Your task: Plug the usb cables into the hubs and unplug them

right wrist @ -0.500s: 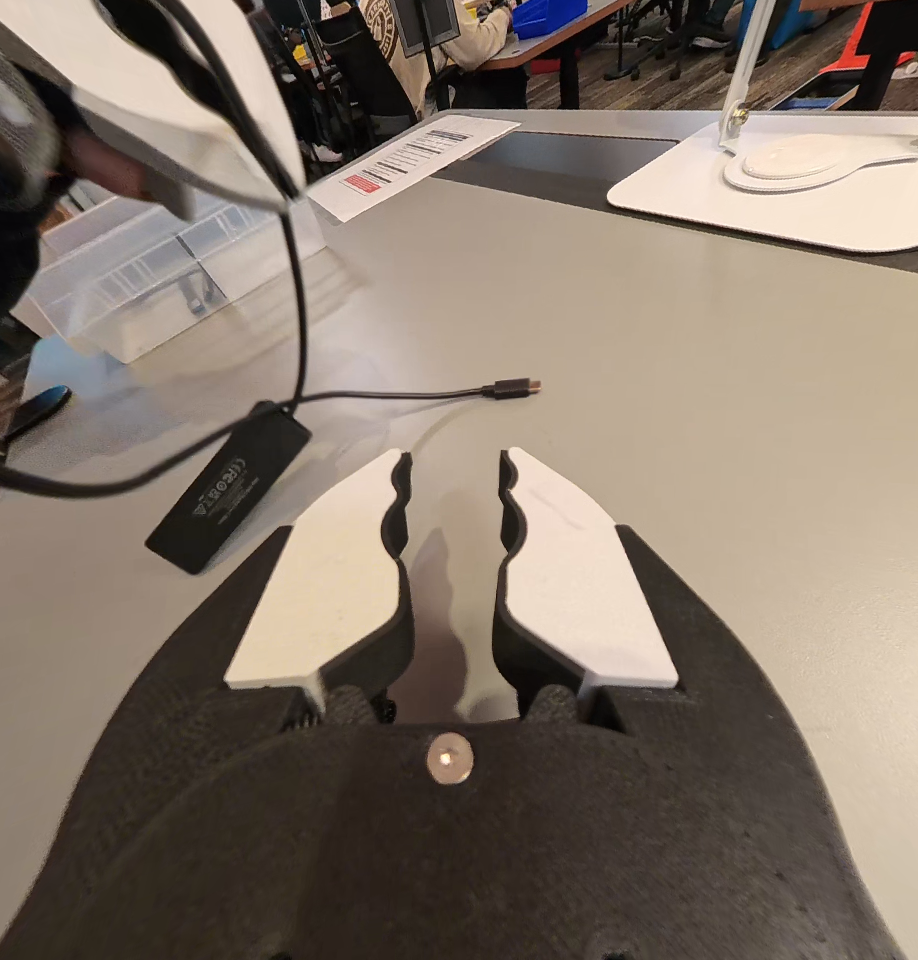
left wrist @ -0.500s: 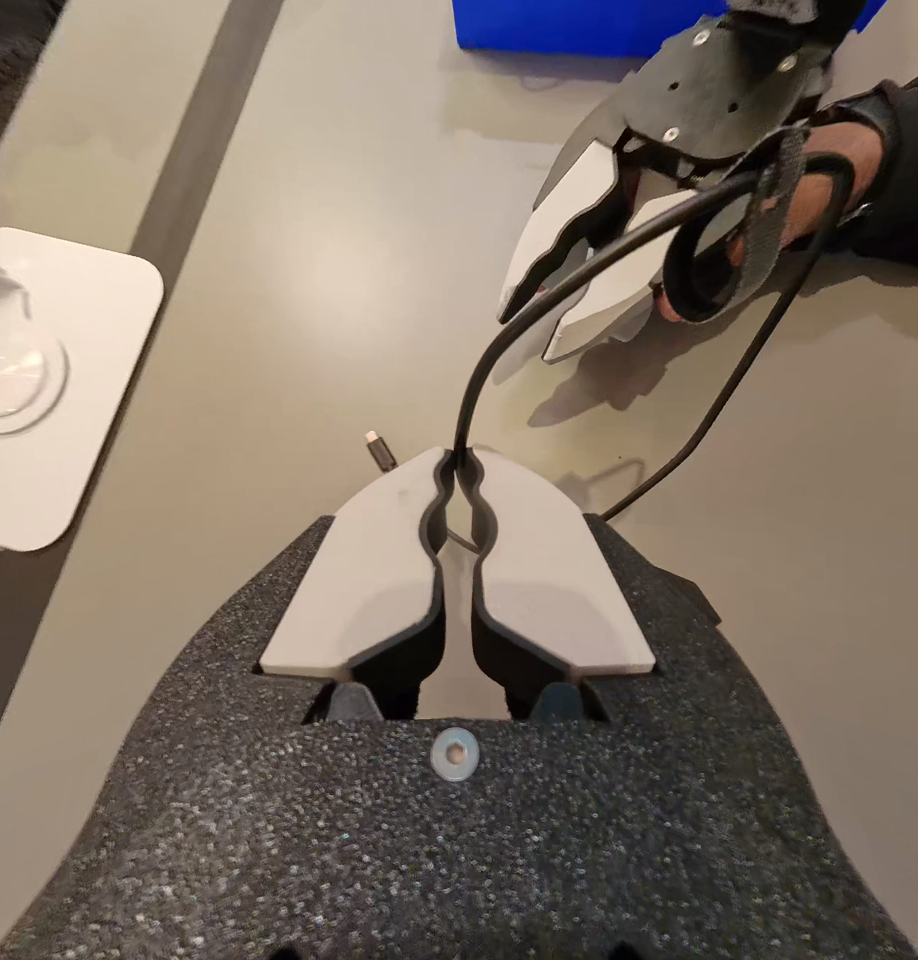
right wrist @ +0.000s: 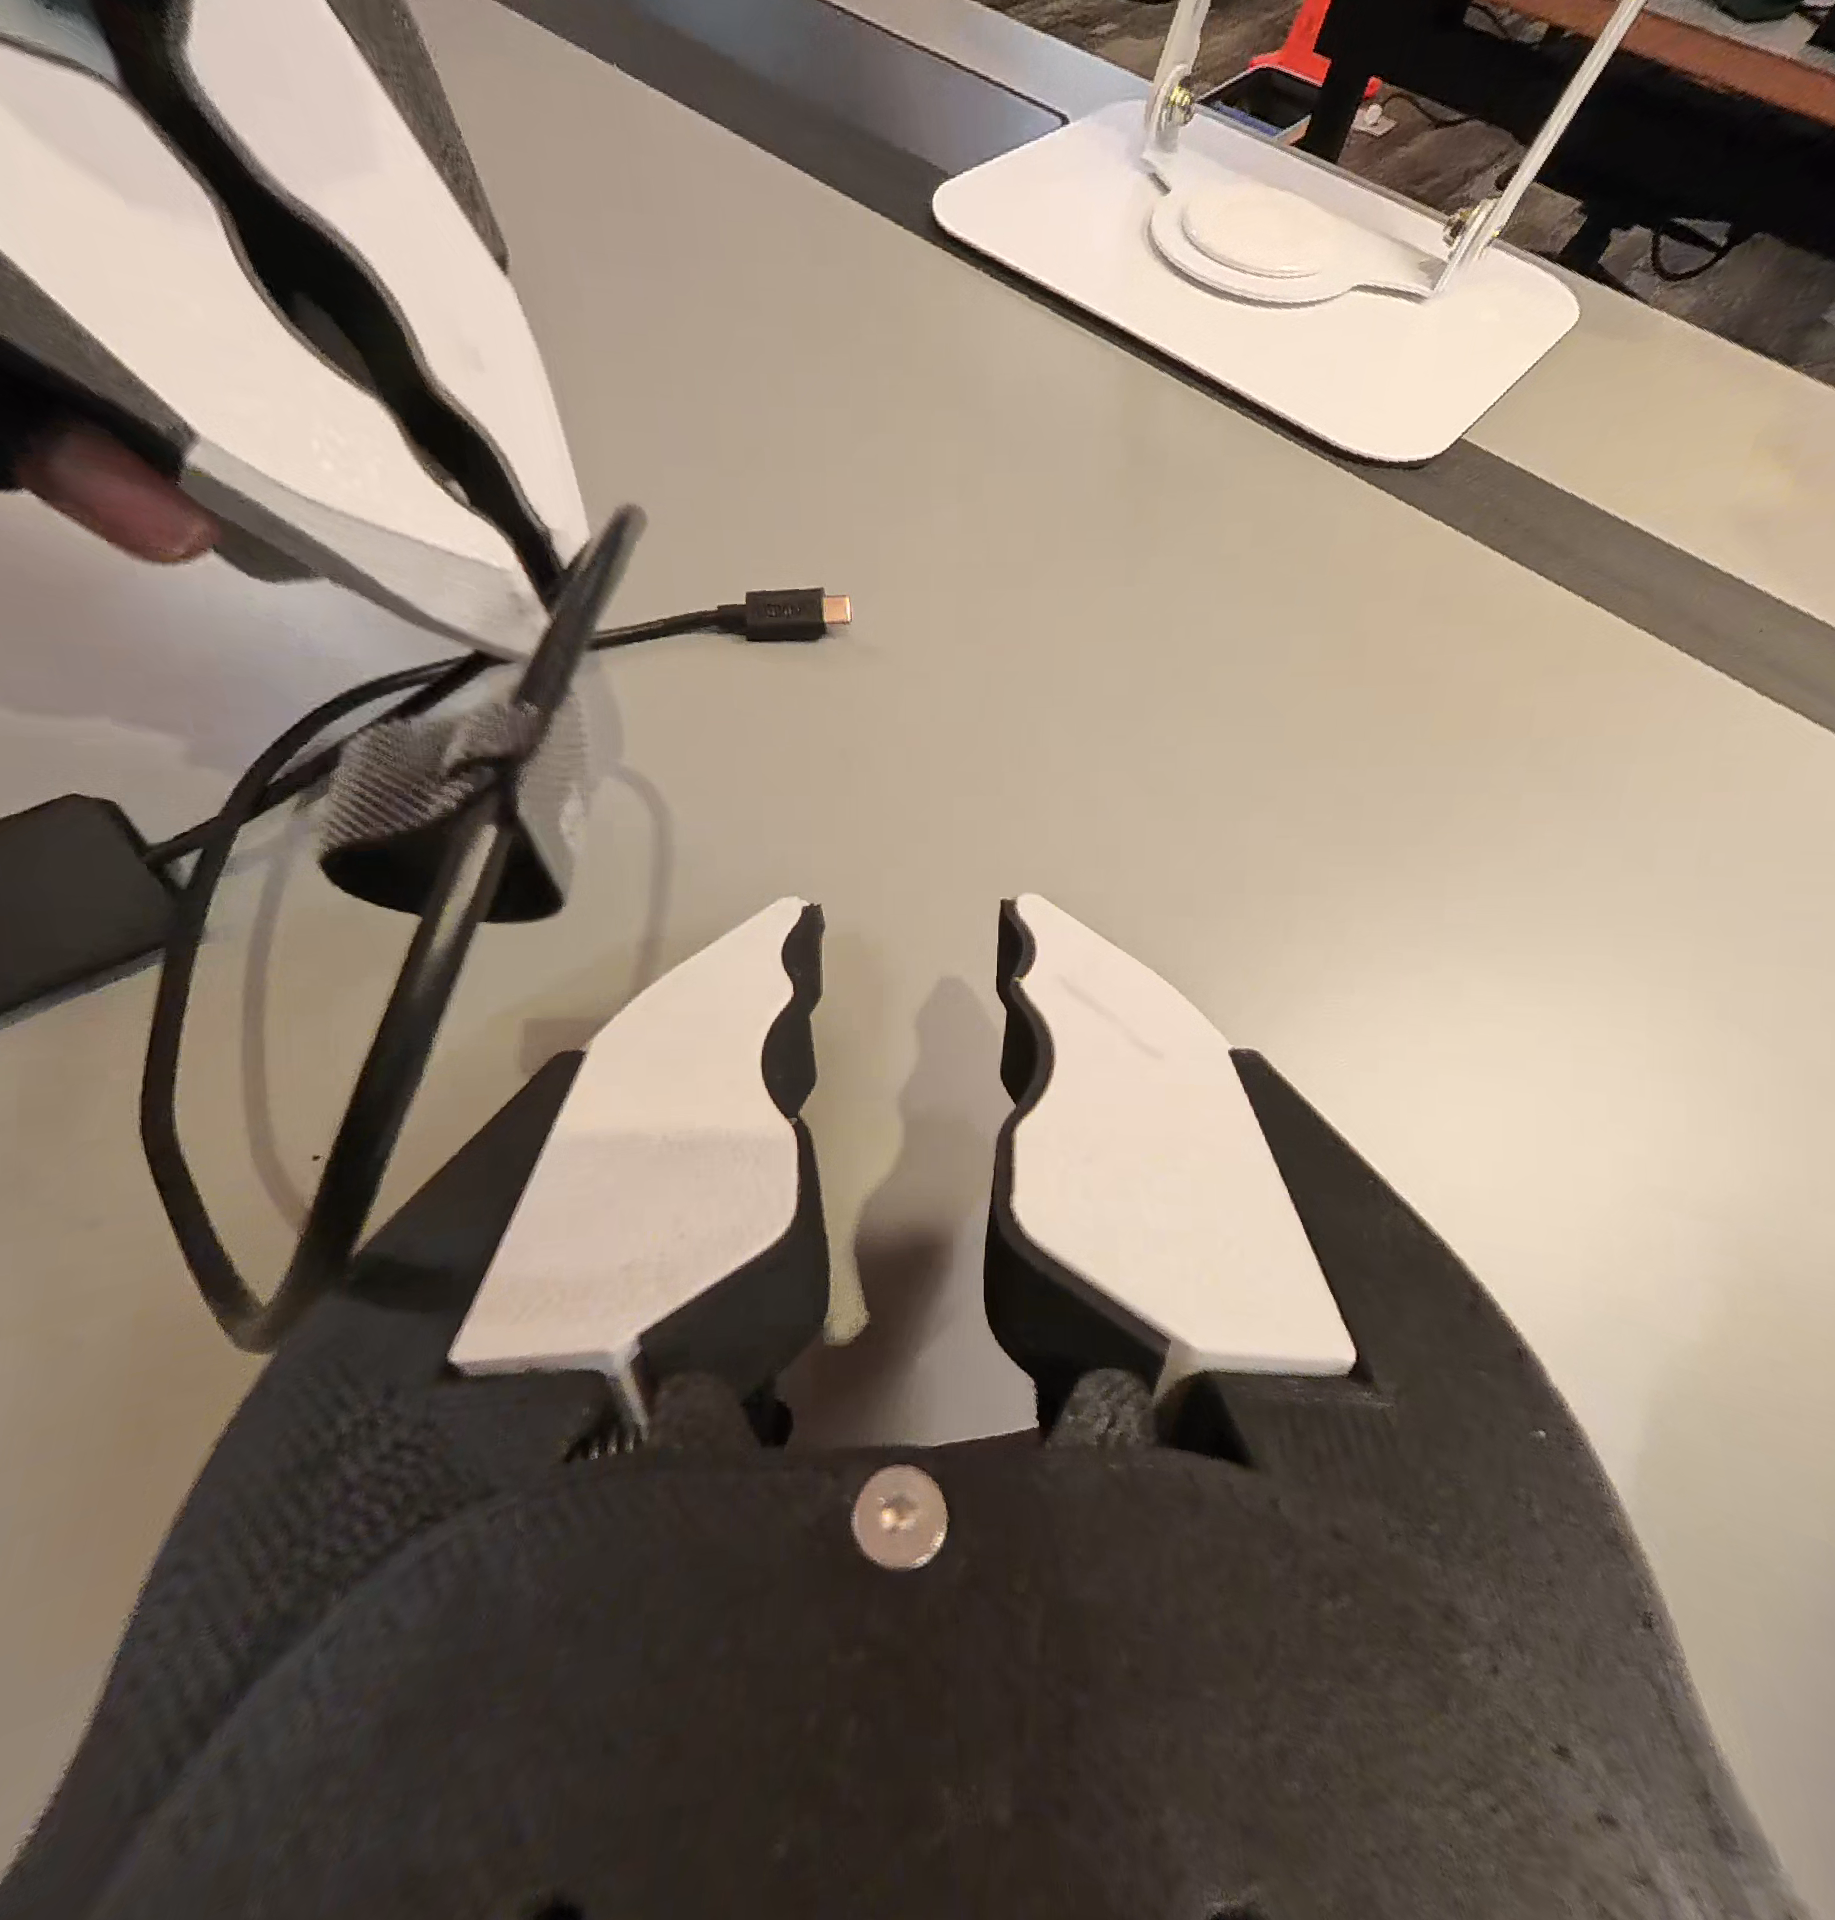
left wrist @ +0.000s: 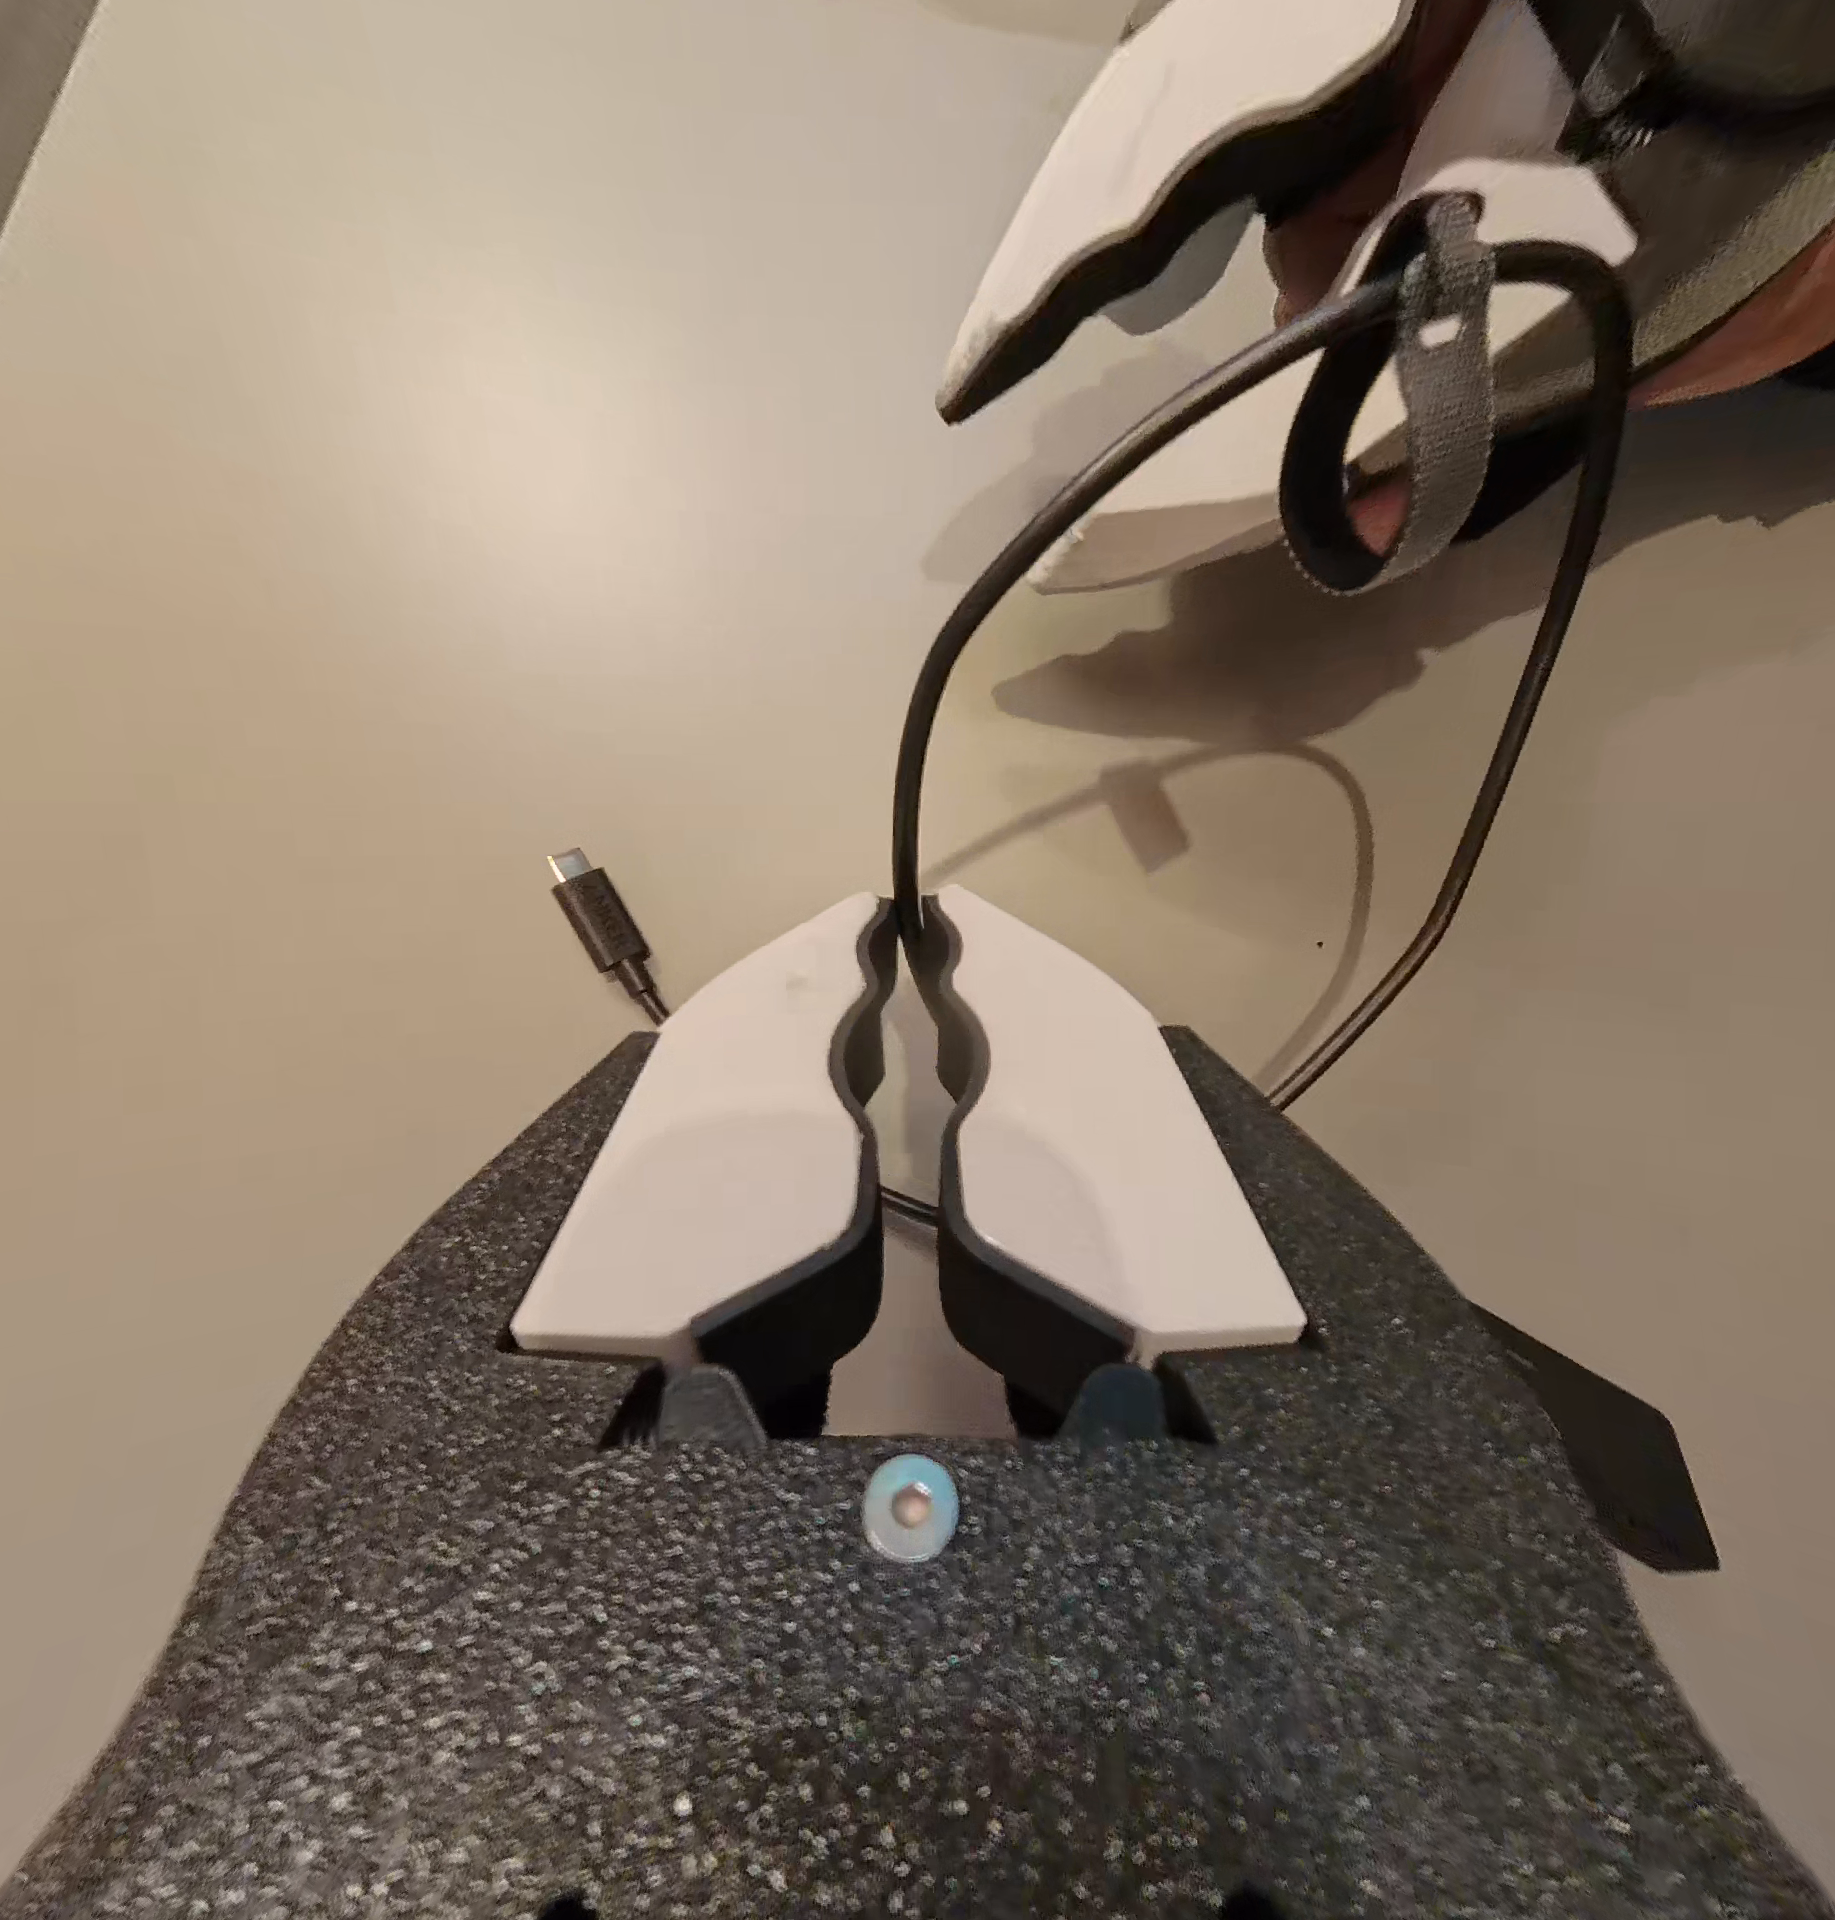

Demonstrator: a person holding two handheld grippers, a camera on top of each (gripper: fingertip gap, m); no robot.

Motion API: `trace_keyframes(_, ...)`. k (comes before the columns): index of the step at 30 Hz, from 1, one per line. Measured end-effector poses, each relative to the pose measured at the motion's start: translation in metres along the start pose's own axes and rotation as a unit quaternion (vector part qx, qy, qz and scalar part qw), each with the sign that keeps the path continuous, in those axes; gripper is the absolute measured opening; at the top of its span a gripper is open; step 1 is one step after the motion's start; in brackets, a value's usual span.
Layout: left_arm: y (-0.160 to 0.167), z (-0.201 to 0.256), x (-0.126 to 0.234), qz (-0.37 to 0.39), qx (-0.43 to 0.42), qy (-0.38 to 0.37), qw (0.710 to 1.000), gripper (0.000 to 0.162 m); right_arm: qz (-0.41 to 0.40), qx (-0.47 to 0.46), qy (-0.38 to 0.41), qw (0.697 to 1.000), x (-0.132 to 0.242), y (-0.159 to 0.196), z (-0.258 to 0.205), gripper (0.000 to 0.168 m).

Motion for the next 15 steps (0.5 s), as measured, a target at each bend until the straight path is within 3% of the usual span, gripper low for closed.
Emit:
trace_keyframes(1,0.001,0.0,-0.002,-0.004,-0.002,0.0,1.0,0.006,0.001,-0.005,-0.001,1.0,0.0,0.0,0.001,0.031)
trace_keyframes(8,0.003,0.003,-0.003,0.009,-0.014,-0.034,0.999,0.05,-0.001,-0.007,0.002,1.0,0.0,0.001,0.002,0.031)
trace_keyframes(11,-0.002,0.008,0.015,0.049,-0.018,-0.036,0.998,0.067,-0.005,-0.005,0.003,1.0,0.0,0.002,0.002,0.031)
trace_keyframes(15,-0.005,0.014,0.061,0.109,-0.023,-0.054,0.992,0.074,-0.012,-0.011,0.004,1.0,0.0,0.004,0.005,0.031)
Point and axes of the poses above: each gripper's, where its closed fingertips meet, x back along the fingers, y out of its underside, z = x × y across the jaws, the point moved 7 cm from there along x, back along the fingers, and after that the axes turned 15 degrees about x, right-handed, at the moved point
